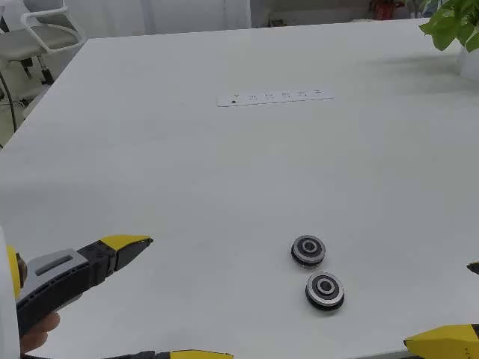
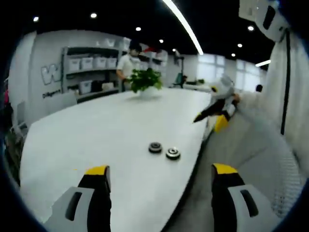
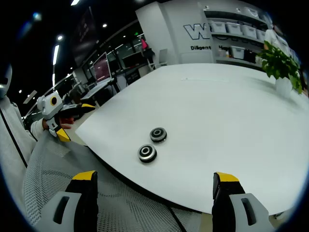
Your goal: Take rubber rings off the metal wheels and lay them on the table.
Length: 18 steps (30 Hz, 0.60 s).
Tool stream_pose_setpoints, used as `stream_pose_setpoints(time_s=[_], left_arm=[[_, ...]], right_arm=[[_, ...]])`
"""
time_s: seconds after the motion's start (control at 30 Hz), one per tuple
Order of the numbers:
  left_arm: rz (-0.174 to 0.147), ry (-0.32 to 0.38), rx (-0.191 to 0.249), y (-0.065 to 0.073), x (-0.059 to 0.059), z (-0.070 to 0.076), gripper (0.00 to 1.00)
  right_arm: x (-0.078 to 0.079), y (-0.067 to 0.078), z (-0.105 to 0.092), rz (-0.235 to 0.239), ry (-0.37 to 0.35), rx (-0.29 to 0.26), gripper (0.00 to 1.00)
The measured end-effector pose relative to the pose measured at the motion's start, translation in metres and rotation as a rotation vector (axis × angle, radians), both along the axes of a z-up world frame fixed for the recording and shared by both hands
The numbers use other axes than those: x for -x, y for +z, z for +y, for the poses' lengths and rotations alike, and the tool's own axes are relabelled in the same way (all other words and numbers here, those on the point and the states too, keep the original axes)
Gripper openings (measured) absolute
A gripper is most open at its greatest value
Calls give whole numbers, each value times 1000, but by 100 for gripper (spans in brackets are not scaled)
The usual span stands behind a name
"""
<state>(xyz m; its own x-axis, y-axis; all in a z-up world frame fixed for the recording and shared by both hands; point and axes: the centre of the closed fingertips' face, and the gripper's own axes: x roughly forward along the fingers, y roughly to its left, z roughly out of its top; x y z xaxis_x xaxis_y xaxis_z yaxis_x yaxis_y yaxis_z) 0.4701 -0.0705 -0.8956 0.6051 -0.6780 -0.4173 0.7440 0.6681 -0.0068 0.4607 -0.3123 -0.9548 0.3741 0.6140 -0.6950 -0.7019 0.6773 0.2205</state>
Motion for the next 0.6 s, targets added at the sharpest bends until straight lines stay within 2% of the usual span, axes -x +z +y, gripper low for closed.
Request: stream_pose_setpoints(time_s=[0.17,0.27,0.6], left_arm=[[-9,34,1,5,5,5,94],[-12,46,-13,4,7,6,94],[-21,22,-35,5,12,-1,93]], right_arm=[[0,1,-2,-3,25,1,97],[0,7,-4,-20,29,-11,96],[4,20,-5,-54,14,-40,94]])
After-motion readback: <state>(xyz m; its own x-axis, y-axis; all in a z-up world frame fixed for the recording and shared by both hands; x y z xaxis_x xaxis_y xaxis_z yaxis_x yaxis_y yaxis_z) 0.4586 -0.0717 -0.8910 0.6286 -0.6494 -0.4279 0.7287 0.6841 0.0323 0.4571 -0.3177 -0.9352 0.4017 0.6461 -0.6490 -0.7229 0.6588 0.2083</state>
